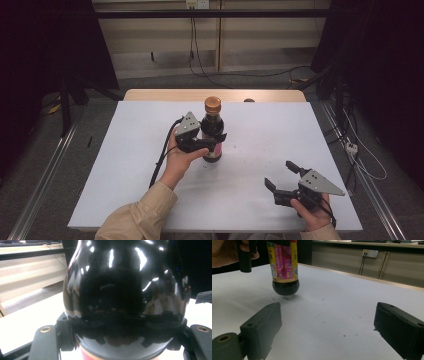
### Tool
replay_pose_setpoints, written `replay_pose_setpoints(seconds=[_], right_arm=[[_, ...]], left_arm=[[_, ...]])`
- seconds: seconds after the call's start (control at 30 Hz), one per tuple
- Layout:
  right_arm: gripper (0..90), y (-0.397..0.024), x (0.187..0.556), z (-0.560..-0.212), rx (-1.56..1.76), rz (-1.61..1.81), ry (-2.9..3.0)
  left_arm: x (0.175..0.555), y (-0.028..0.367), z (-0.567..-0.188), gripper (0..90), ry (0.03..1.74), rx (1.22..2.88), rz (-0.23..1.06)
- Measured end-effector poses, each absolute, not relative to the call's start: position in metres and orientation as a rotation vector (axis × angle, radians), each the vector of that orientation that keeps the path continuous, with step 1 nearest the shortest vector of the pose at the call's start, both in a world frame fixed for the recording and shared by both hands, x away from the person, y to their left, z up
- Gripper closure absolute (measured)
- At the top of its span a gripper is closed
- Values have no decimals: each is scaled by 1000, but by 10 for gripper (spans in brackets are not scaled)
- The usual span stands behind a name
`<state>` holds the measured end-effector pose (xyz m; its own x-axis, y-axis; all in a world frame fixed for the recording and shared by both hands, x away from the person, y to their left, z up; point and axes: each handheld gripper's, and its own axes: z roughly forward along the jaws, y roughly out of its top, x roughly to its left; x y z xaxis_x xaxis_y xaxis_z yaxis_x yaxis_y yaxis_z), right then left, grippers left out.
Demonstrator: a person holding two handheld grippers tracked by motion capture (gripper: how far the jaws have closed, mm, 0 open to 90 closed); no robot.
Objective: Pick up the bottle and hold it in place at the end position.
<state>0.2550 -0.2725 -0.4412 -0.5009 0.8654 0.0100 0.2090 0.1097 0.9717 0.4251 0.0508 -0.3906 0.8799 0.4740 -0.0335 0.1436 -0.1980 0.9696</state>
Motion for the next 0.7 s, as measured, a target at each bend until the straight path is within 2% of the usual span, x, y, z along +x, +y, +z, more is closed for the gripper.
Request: replay_pose_setpoints(seconds=[0.7], right_arm=[[74,-273,255,-443,1053,1427,1802]], left_arm=[[445,44,-397,303,498,1762,324]])
